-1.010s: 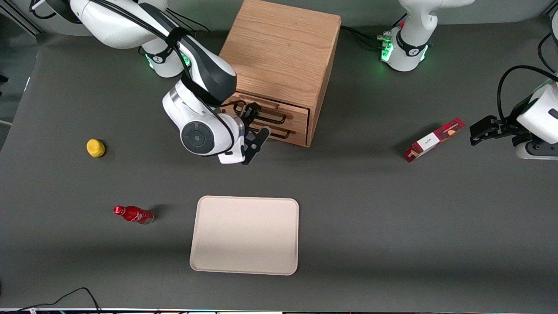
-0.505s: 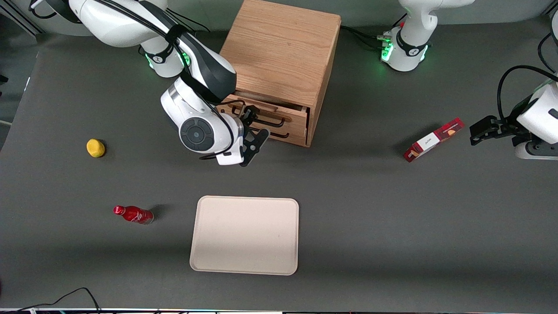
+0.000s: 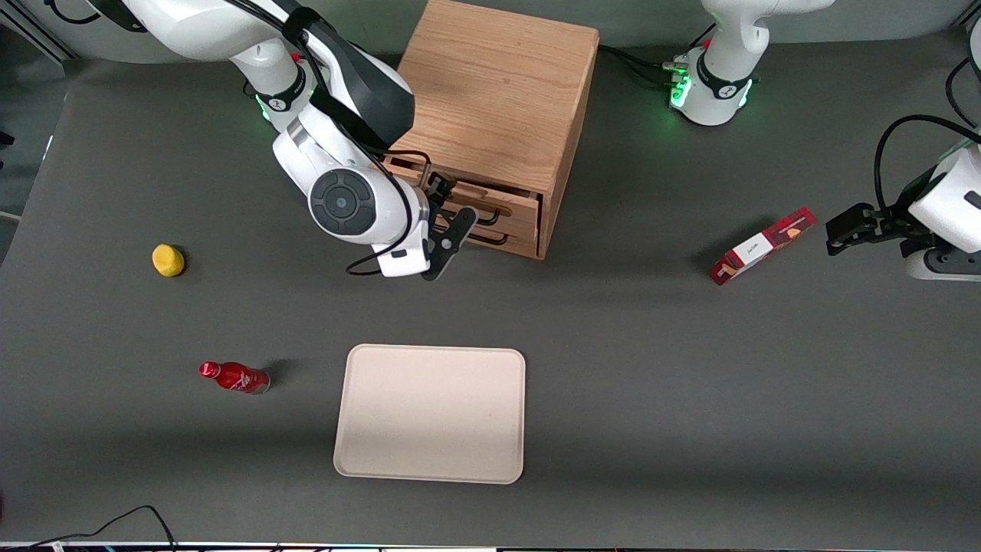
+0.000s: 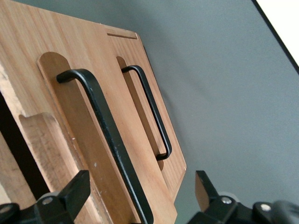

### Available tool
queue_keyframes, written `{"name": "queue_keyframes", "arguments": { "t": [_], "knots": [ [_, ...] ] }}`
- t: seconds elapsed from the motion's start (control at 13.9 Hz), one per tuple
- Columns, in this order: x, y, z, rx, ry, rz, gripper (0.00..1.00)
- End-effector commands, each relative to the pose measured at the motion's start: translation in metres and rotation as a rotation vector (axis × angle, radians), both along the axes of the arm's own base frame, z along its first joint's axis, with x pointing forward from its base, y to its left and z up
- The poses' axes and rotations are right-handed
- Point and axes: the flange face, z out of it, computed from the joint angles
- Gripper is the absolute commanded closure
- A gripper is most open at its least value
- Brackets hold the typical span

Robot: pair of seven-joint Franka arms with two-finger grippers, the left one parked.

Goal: Close top drawer

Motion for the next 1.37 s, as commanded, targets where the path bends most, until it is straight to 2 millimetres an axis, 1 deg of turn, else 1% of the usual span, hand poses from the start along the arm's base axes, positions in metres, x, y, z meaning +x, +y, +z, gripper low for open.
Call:
{"name": "queue_keyframes", "arguments": {
  "t": [0.0,0.14,0.22,0.29,0.36,0.43,0.51,0.65,0.79,0.87,1.01,1.08,1.3],
  "knots": [
    [0.002,0.002,0.012,-0.016,-0.020,-0.015,0.00],
    [0.010,-0.003,0.026,-0.007,-0.042,-0.032,0.00],
    [0.014,-0.010,0.031,-0.007,-0.053,-0.044,0.00],
    [0.021,-0.019,0.042,-0.007,-0.077,-0.063,0.00],
    [0.032,-0.035,0.052,-0.019,-0.107,-0.096,0.00],
    [0.040,-0.053,0.066,-0.029,-0.138,-0.131,0.00],
    [0.049,-0.074,0.078,-0.046,-0.170,-0.169,0.00],
    [0.060,-0.115,0.109,-0.068,-0.241,-0.241,0.00],
    [0.074,-0.164,0.132,-0.093,-0.302,-0.331,0.00],
    [0.078,-0.191,0.140,-0.106,-0.325,-0.377,0.00],
    [0.079,-0.243,0.153,-0.133,-0.383,-0.465,0.00],
    [0.075,-0.272,0.155,-0.161,-0.396,-0.503,0.00],
    [0.071,-0.341,0.159,-0.184,-0.433,-0.632,0.00]
  ]
}}
